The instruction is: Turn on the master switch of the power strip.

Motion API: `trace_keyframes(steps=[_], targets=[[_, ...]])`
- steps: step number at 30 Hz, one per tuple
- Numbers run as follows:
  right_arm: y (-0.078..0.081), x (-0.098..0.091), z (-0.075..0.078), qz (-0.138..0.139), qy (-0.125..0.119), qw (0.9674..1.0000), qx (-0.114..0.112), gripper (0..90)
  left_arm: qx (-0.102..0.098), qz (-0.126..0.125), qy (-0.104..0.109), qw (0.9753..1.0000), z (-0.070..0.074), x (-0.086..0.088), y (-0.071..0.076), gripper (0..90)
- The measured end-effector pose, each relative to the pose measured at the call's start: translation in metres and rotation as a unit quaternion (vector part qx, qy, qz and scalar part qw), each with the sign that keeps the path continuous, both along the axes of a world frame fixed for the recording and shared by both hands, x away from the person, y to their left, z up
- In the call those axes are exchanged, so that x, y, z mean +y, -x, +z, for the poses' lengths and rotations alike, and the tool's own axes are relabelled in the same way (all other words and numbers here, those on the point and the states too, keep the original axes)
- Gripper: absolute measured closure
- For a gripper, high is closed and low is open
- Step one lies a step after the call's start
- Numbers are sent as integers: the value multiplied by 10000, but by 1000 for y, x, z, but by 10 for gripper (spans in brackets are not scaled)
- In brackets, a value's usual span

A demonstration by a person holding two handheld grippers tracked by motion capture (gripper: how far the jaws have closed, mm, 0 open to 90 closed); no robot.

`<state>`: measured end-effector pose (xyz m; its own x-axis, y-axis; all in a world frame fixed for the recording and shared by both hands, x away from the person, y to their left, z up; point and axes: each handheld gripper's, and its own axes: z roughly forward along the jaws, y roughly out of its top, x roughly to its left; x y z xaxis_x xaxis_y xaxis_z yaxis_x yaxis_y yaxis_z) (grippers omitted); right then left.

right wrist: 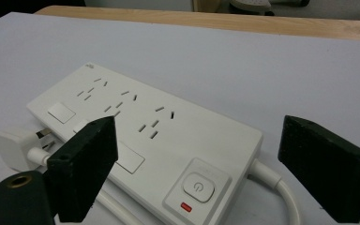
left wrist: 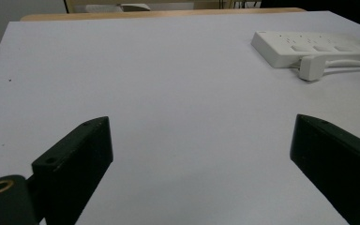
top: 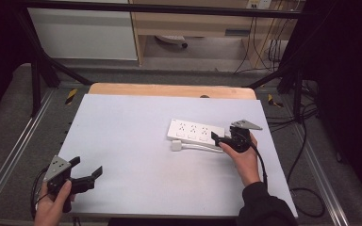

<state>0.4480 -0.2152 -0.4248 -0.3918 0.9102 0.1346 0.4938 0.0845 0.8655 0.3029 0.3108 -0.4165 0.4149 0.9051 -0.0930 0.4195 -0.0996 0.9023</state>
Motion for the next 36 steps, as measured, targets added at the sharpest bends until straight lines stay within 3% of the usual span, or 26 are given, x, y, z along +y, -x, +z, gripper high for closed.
trace_keyframes(steps=[8, 15, 23, 36], targets=[[0, 0, 2, -57, 12, 10000, -28, 49, -9, -1, -1, 10000, 0, 0, 0, 61], [1, 1, 8, -178, 211, 9996, -93, 67, -9, -10, -13, 10000, 0, 0, 0, 61], [4, -4, 14, -330, 167, 9990, -262, 77, -11, -22, -21, 10000, 1, 0, 1, 61], [13, -17, 29, -216, 109, 9992, -315, 83, -17, -16, -29, 10000, 1, 1, 1, 61]])
